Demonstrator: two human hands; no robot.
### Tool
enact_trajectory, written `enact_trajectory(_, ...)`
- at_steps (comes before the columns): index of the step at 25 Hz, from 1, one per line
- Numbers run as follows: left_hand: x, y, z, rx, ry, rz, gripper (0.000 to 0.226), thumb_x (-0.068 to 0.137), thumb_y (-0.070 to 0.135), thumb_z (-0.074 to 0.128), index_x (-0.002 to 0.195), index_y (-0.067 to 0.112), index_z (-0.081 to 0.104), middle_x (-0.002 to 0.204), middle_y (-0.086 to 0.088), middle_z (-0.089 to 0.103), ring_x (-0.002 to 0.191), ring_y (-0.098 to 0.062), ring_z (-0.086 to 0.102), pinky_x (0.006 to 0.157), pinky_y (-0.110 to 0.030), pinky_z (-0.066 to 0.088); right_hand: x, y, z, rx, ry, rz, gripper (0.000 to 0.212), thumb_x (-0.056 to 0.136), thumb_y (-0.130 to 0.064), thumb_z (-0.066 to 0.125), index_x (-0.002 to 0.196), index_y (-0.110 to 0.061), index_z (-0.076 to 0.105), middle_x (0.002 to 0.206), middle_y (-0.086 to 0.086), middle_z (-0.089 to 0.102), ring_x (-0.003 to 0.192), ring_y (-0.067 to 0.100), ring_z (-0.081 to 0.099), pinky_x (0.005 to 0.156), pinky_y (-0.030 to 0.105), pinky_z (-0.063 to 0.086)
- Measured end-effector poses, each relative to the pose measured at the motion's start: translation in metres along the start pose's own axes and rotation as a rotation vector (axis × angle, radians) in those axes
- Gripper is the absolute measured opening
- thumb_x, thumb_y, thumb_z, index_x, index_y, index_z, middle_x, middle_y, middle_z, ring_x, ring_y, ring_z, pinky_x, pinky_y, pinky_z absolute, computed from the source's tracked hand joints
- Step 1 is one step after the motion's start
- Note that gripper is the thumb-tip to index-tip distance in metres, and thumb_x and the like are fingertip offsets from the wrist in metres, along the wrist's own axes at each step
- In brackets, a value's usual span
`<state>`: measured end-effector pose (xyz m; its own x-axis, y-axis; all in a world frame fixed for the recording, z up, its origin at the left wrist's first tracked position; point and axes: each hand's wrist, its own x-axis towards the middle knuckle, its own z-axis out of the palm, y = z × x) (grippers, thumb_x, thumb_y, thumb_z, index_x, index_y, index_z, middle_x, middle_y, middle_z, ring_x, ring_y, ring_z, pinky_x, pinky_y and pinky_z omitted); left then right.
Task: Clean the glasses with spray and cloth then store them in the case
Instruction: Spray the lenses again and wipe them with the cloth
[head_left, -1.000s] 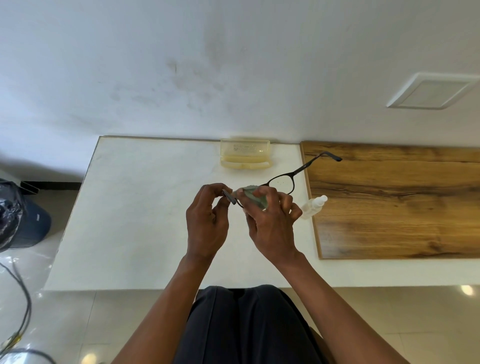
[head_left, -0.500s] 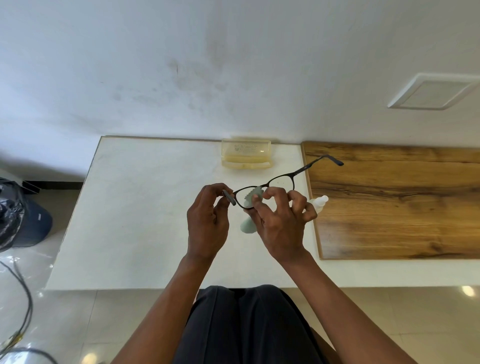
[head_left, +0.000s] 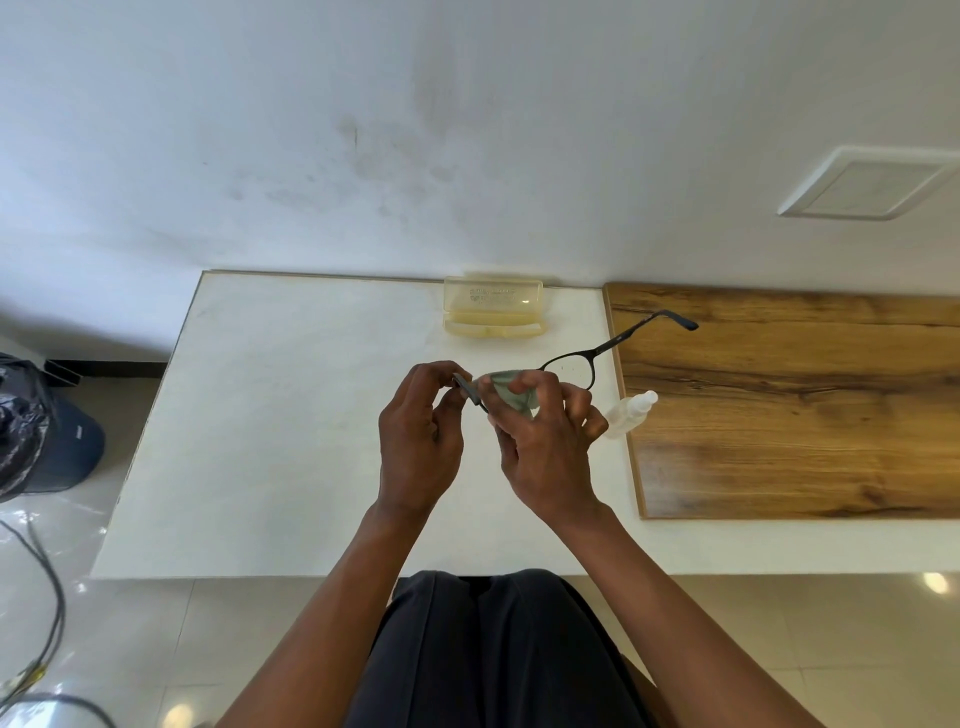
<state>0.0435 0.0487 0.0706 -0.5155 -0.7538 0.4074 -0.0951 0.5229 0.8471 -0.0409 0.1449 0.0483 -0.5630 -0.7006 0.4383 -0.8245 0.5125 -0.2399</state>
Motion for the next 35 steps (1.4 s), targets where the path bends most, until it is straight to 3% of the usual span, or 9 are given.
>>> enact_trajectory(5,-0.005,-0.001,0.0,-0.012,0.015,-0.008,0.03,0.081,-0.01,0.058,0.09,0.019,0.054,0.085,0.002,0.06,0.082,0.009,0.053,0.073,-0.007,0.042,-0.002,0.004,-0.003,0.079,0.044,0.022,0.039,0.067,-0.015,0.08,0.099,-0.035,0.068,0.111,-0.003,0.039,0.102,0.025,0.035,0.071,0.047,0.041)
enact_trajectory(9,-0.006,0.0,0.0,-0.016,0.014,-0.005,0.033,0.081,-0.011,0.058,0.091,0.021,0.053,0.086,0.003,0.06,0.083,0.01,0.053,0.073,-0.008,0.042,-0.005,0.005,-0.008,-0.089,0.141,0.037,0.013,0.068,-0.033,0.077,0.079,-0.03,0.071,0.109,-0.006,0.042,0.101,0.024,0.037,0.075,0.04,0.025)
enact_trajectory(11,-0.007,0.0,-0.001,-0.01,0.01,0.004,0.034,0.081,-0.012,0.058,0.09,0.021,0.053,0.086,0.004,0.06,0.083,0.011,0.053,0.073,-0.007,0.042,-0.004,0.005,-0.01,-0.176,0.17,0.036,0.016,0.067,-0.036,0.077,0.079,-0.028,0.07,0.109,-0.006,0.042,0.101,0.023,0.037,0.075,0.039,0.022)
enact_trajectory(15,-0.005,0.001,0.0,-0.032,0.0,0.006,0.032,0.081,-0.011,0.058,0.09,0.02,0.054,0.085,0.002,0.061,0.083,0.01,0.054,0.073,-0.008,0.042,-0.002,0.005,-0.008,-0.231,0.116,0.063,0.031,0.069,-0.037,0.076,0.097,-0.025,0.068,0.112,-0.002,0.038,0.101,0.024,0.036,0.077,0.04,0.024)
enact_trajectory(19,-0.003,0.002,0.001,-0.037,-0.009,0.014,0.027,0.083,-0.007,0.057,0.09,0.019,0.054,0.085,0.003,0.06,0.082,0.008,0.054,0.071,-0.012,0.045,-0.002,0.001,-0.005,-0.137,0.017,0.103,0.045,0.071,-0.031,0.076,0.114,-0.026,0.062,0.118,0.004,0.035,0.103,0.027,0.033,0.072,0.045,0.04)
enact_trajectory(22,-0.003,0.001,0.002,-0.029,-0.003,0.015,0.022,0.082,-0.007,0.058,0.09,0.014,0.057,0.085,0.003,0.06,0.082,0.005,0.054,0.072,-0.009,0.044,-0.004,0.001,-0.001,-0.021,0.008,0.092,0.048,0.074,-0.025,0.075,0.118,-0.036,0.059,0.122,0.005,0.035,0.106,0.028,0.032,0.072,0.045,0.04)
enact_trajectory(27,-0.007,0.0,0.003,-0.022,0.002,-0.023,0.015,0.082,-0.011,0.058,0.086,0.004,0.06,0.082,0.008,0.058,0.08,0.009,0.053,0.071,-0.006,0.041,-0.009,0.003,0.005,0.073,0.07,0.072,0.044,0.069,-0.017,0.08,0.105,-0.04,0.067,0.113,0.0,0.04,0.102,0.026,0.035,0.072,0.042,0.036)
enact_trajectory(31,-0.011,-0.003,0.003,-0.016,-0.001,-0.056,0.017,0.082,-0.011,0.057,0.085,0.006,0.059,0.082,0.017,0.055,0.08,0.01,0.053,0.072,-0.006,0.04,-0.011,0.008,0.005,-0.011,0.131,0.077,0.01,0.074,-0.037,0.07,0.083,-0.035,0.071,0.105,-0.006,0.041,0.097,0.022,0.037,0.074,0.036,0.023)
enact_trajectory(35,-0.011,-0.004,0.002,-0.007,-0.014,-0.038,0.02,0.082,-0.012,0.057,0.086,0.008,0.059,0.083,0.007,0.057,0.08,0.011,0.052,0.071,-0.005,0.04,-0.012,0.008,0.005,-0.162,0.162,0.082,0.016,0.071,-0.042,0.069,0.081,-0.03,0.07,0.103,-0.006,0.04,0.096,0.022,0.038,0.072,0.035,0.02)
